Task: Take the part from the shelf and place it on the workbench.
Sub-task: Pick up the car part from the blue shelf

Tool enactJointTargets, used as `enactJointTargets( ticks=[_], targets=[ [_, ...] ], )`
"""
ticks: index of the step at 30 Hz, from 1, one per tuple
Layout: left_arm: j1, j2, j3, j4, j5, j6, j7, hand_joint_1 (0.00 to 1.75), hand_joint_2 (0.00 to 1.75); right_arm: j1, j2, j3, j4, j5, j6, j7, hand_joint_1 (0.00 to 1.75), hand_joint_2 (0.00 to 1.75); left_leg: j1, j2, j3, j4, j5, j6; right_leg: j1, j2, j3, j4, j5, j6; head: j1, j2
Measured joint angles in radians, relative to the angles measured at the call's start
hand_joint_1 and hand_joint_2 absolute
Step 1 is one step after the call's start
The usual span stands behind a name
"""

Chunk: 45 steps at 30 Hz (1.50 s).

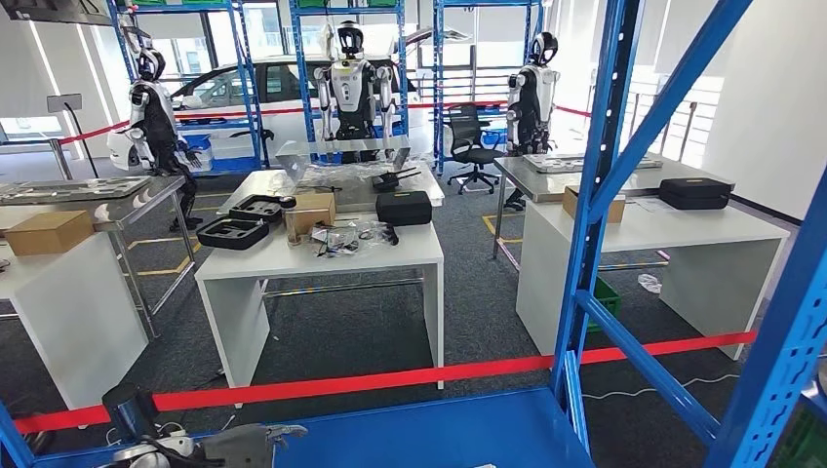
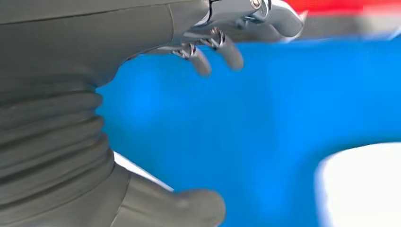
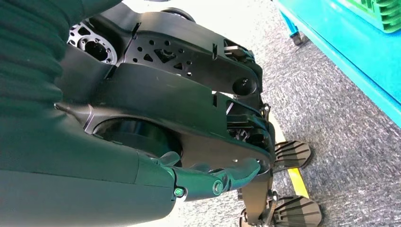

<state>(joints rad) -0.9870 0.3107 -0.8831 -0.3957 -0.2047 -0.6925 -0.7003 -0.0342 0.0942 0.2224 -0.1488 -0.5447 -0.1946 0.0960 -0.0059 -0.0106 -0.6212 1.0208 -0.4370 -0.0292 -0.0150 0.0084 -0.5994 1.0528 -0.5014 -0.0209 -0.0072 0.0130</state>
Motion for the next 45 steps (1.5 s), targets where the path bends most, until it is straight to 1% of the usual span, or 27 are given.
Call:
enactJointTargets(
  ticks=[3,6,9,12,14,16,21,25,29,32,36,40,45],
  targets=[
    [0.028,-0.004,0.091,-0.046,0.166,-0.022,-0.004,0.00,1.75,0.000,0.000,0.000,0.000,0.000,0.000,-0.001,0.00,1.75,0.000,0.000,0.000,0.000,0.000,0.000,0.000,0.000,0.000,0.000,0.000,0.000,0.000,0.000],
    [0.036,-0.005,0.177,-0.082,0.244,-0.045,-0.005,0.00,1.75,0.000,0.000,0.000,0.000,0.000,0.000,-0.003,0.00,1.75,0.000,0.000,0.000,0.000,0.000,0.000,0.000,0.000,0.000,0.000,0.000,0.000,0.000,0.000],
    [0.033,-0.004,0.216,-0.098,0.224,-0.042,-0.004,0.00,1.75,0.001,0.000,0.000,0.000,-0.003,0.002,-0.003,0.00,1.75,0.000,0.000,0.000,0.000,0.000,0.000,0.000,0.000,0.000,0.000,0.000,0.000,0.000,0.000],
    [0.021,0.000,0.210,-0.099,0.121,0.008,-0.004,0.00,1.75,0.001,0.000,0.000,0.000,-0.006,0.006,-0.004,0.00,1.75,0.000,0.000,0.000,0.000,0.000,0.000,0.000,0.000,0.000,0.000,0.000,0.000,0.000,0.000],
    [0.003,0.006,0.191,-0.098,0.047,0.048,0.001,0.00,1.75,0.001,0.000,0.000,0.000,-0.007,0.008,-0.005,0.00,1.75,0.000,0.000,0.000,0.000,0.000,0.000,0.000,0.000,0.000,0.000,0.000,0.000,0.000,0.000],
    [-0.024,0.013,0.153,-0.091,-0.041,0.074,0.021,0.00,1.75,0.002,0.000,0.000,0.000,-0.006,0.011,-0.006,0.00,1.75,0.000,0.000,0.000,0.000,0.000,0.000,0.000,0.000,0.000,0.000,0.000,0.000,0.000,0.000],
    [-0.099,0.047,0.007,-0.057,-0.245,0.082,0.079,0.00,1.75,0.003,-0.001,0.000,0.000,-0.002,0.016,-0.005,0.00,1.75,0.000,0.000,0.000,0.000,0.000,0.000,0.000,0.000,0.000,0.000,0.000,0.000,0.000,0.000],
    [-0.131,0.065,-0.116,-0.033,-0.339,0.089,0.099,0.00,1.75,0.003,-0.002,0.000,0.000,0.000,0.014,-0.003,0.00,1.75,0.000,0.000,0.000,0.000,0.000,0.000,0.000,0.000,0.000,0.000,0.000,0.000,0.000,0.000],
    [-0.147,0.074,-0.201,-0.013,-0.368,0.082,0.102,0.00,1.75,0.003,-0.002,0.000,0.000,-0.001,0.010,-0.003,0.00,1.75,0.000,0.000,0.000,0.000,0.000,0.000,0.000,0.000,0.000,0.000,0.000,0.000,0.000,0.000],
    [-0.153,0.079,-0.240,-0.003,-0.373,0.076,0.102,0.00,1.75,0.003,-0.002,0.000,0.000,-0.001,0.009,-0.003,0.00,1.75,0.000,0.000,0.000,0.000,0.000,0.000,0.000,0.000,0.000,0.000,0.000,0.000,0.000,0.000],
    [-0.160,0.083,-0.274,0.007,-0.374,0.066,0.101,0.00,1.75,0.002,-0.002,0.000,0.000,-0.001,0.008,-0.003,0.00,1.75,0.000,0.000,0.000,0.000,0.000,0.000,0.000,0.000,0.000,0.000,0.000,0.000,0.000,0.000],
    [-0.169,0.089,-0.303,0.011,-0.359,0.030,0.091,0.00,1.75,0.002,-0.002,0.001,0.000,-0.001,0.008,-0.004,0.00,1.75,0.000,0.000,0.000,0.000,0.000,0.000,0.000,0.000,0.000,0.000,0.000,0.000,0.000,0.000],
    [-0.183,0.095,-0.316,0.011,-0.322,-0.004,0.079,0.00,1.75,0.002,-0.002,0.002,0.000,-0.002,0.009,-0.005,0.00,1.75,0.000,0.000,0.000,0.000,0.000,0.000,0.000,0.000,0.000,0.000,0.000,0.000,0.000,0.000]
  ],
)
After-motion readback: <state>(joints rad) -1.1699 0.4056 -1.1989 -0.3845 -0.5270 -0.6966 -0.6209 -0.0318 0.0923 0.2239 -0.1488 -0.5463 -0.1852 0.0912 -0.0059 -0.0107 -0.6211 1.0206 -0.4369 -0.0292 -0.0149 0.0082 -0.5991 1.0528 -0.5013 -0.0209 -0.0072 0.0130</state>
